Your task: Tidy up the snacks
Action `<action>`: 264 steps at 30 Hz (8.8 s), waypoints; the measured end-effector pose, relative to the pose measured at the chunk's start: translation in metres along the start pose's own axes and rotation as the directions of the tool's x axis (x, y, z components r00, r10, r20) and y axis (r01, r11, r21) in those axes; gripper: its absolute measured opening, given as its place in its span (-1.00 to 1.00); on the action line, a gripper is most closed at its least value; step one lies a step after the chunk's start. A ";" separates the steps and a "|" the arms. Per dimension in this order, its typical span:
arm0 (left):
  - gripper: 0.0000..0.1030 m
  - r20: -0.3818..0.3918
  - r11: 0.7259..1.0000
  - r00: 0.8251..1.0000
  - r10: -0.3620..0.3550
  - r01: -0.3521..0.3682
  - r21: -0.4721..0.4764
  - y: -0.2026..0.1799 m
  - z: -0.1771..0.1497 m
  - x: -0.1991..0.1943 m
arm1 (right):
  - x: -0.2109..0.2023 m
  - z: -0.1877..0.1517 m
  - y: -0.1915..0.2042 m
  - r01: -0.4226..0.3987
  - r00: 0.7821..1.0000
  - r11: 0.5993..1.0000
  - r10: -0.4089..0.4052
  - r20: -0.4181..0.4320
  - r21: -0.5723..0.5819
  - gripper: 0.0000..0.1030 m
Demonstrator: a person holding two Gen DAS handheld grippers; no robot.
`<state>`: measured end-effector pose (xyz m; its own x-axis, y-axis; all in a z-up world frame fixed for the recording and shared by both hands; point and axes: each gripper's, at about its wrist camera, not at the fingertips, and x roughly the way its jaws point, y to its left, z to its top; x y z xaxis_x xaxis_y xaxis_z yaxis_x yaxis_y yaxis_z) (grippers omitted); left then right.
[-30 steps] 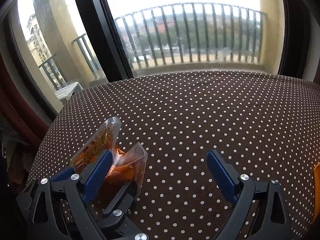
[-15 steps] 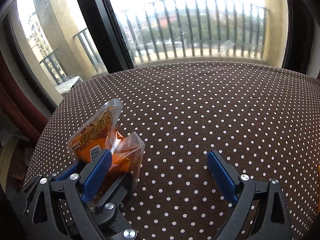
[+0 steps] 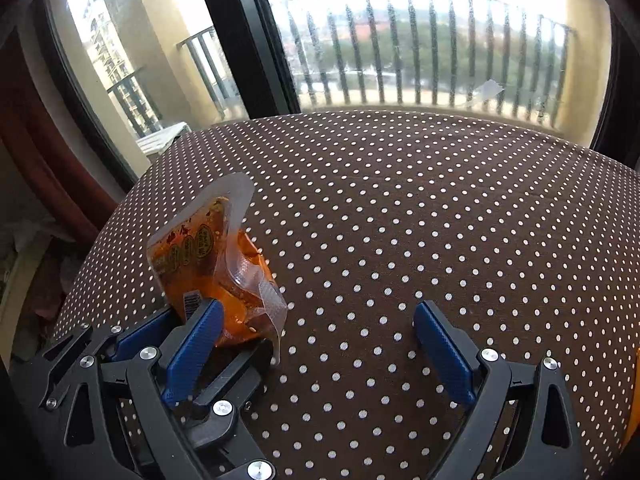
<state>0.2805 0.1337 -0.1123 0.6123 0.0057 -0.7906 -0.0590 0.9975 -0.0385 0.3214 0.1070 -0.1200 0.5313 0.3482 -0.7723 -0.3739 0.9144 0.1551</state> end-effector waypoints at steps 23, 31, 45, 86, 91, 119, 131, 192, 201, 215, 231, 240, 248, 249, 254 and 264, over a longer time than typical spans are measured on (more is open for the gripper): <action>0.24 -0.052 0.994 0.993 -0.105 0.104 -0.014 -0.025 -0.081 -0.046 | -0.073 -0.103 -0.014 -0.025 0.998 1.000 0.025 -0.053 -0.002 0.89; 0.68 0.009 0.998 0.999 -0.042 0.042 -0.052 -0.022 -0.069 -0.056 | -0.090 -0.094 -0.012 -0.017 1.000 1.000 0.017 0.014 -0.013 0.89; 0.72 0.019 0.977 0.998 0.053 -0.047 -0.209 0.008 -0.013 -0.032 | -0.075 -0.028 -0.010 0.020 0.988 0.998 -0.028 0.150 0.054 0.89; 0.11 0.021 0.997 1.000 -0.009 0.011 -0.079 -0.045 -0.073 -0.059 | -0.097 -0.091 -0.039 0.068 0.995 0.991 -0.075 0.059 0.117 0.89; 0.11 0.046 0.997 0.999 -0.016 0.019 -0.069 -0.056 -0.081 -0.078 | -0.118 -0.105 -0.039 0.070 0.994 0.991 -0.079 0.081 0.115 0.89; 0.11 0.243 0.998 0.968 -0.065 0.060 0.028 -0.111 -0.055 -0.200 | -0.258 -0.111 -0.048 0.105 0.950 0.990 -0.127 0.285 0.091 0.93; 0.11 0.275 0.985 0.952 -0.137 0.102 0.138 -0.162 -0.037 -0.206 | -0.298 -0.105 -0.096 0.119 0.925 0.984 -0.158 0.345 0.132 0.98; 0.64 0.010 0.843 0.948 -0.317 0.277 0.460 -0.330 -0.040 -0.125 | -0.325 -0.163 -0.281 0.348 0.869 0.844 -0.453 0.197 0.408 0.99; 0.64 0.117 0.886 0.950 -0.290 0.220 0.408 -0.276 -0.056 -0.164 | -0.337 -0.164 -0.226 0.334 0.864 0.871 -0.436 0.252 0.361 0.99; 0.73 0.280 0.949 0.939 -0.202 0.118 0.291 -0.190 -0.085 -0.219 | -0.347 -0.173 -0.129 0.286 0.864 0.918 -0.371 0.340 0.275 0.99; 0.99 0.457 0.992 0.888 -0.039 -0.021 0.127 -0.110 -0.128 -0.263 | -0.357 -0.193 -0.048 0.241 0.825 0.958 -0.287 0.487 0.157 0.99; 0.99 0.455 0.996 0.890 -0.030 -0.010 0.085 -0.097 -0.135 -0.269 | -0.360 -0.199 -0.036 0.246 0.808 0.956 -0.295 0.510 0.162 1.00; 0.99 0.458 0.998 0.888 -0.025 -0.002 0.058 -0.095 -0.133 -0.268 | -0.359 -0.199 -0.035 0.243 0.810 0.954 -0.298 0.504 0.174 1.00; 0.99 0.463 0.998 0.886 -0.026 -0.002 0.060 -0.096 -0.134 -0.268 | -0.359 -0.199 -0.035 0.245 0.809 0.954 -0.299 0.506 0.173 1.00; 0.99 0.473 0.998 0.880 -0.034 0.009 0.055 -0.098 -0.132 -0.269 | -0.361 -0.200 -0.035 0.252 0.799 0.953 -0.304 0.519 0.170 1.00; 0.99 0.477 0.999 0.878 -0.034 0.010 0.053 -0.100 -0.131 -0.268 | -0.365 -0.201 -0.038 0.262 0.787 0.946 -0.323 0.526 0.188 1.00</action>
<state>0.0189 0.0228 0.0237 0.9160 0.0042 -0.4012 -0.0107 0.9998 -0.0140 -0.0109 -0.0962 0.0321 0.9387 0.0873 -0.3334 -0.0712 0.9956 0.0602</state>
